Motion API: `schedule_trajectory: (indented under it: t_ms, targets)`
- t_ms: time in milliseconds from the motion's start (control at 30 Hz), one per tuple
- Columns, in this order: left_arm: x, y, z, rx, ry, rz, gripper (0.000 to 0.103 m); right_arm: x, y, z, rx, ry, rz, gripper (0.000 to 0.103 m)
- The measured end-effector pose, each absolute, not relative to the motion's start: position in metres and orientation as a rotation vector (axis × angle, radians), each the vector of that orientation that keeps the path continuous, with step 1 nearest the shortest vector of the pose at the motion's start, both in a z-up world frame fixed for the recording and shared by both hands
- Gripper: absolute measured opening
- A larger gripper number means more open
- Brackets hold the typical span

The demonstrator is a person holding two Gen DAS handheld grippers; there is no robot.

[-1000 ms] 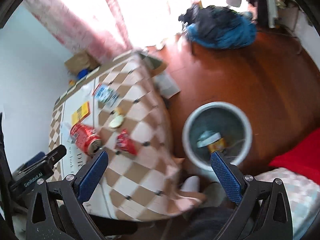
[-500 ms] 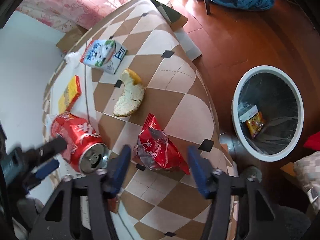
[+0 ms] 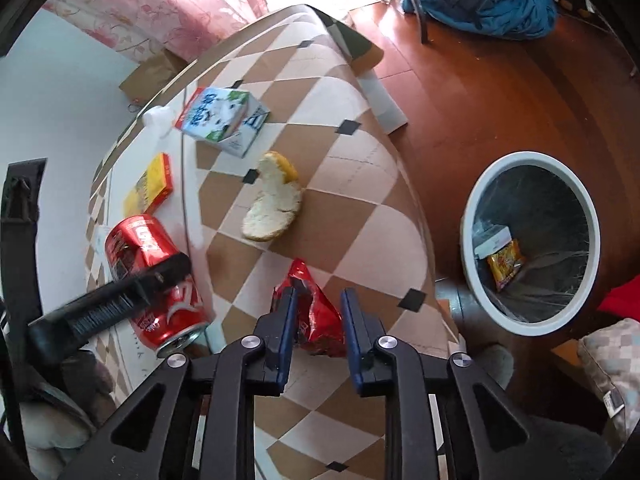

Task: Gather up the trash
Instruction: 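Grasp the red cola can with the left tool while the right tool grasps the red wrapper, then carry the cola can and red wrapper with both tools over the bin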

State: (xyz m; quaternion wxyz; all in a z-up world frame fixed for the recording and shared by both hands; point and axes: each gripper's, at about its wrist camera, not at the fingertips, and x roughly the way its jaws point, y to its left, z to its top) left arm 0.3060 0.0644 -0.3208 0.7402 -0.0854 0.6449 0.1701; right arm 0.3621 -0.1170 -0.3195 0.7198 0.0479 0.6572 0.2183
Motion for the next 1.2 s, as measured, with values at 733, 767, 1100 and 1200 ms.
schedule_trajectory:
  t_ms: [733,767,1100,1200]
  targets:
    - [0.239,0.033,-0.287,-0.186,1.220,0.447,0.072,0.337,-0.116,-0.305,0.058,1.379,0.535,0.007]
    - [0.238,0.030,-0.278,-0.180,1.208,0.451,0.072,0.335,-0.119,-0.300,0.066,1.370,0.542,0.007]
    - [0.217,0.013,-0.196,-0.119,1.019,0.448,0.072,0.321,-0.157,-0.239,0.164,1.260,0.608,0.006]
    - [0.216,-0.008,-0.168,-0.104,0.953,0.417,0.072,0.322,-0.181,-0.215,0.193,1.213,0.606,0.006]
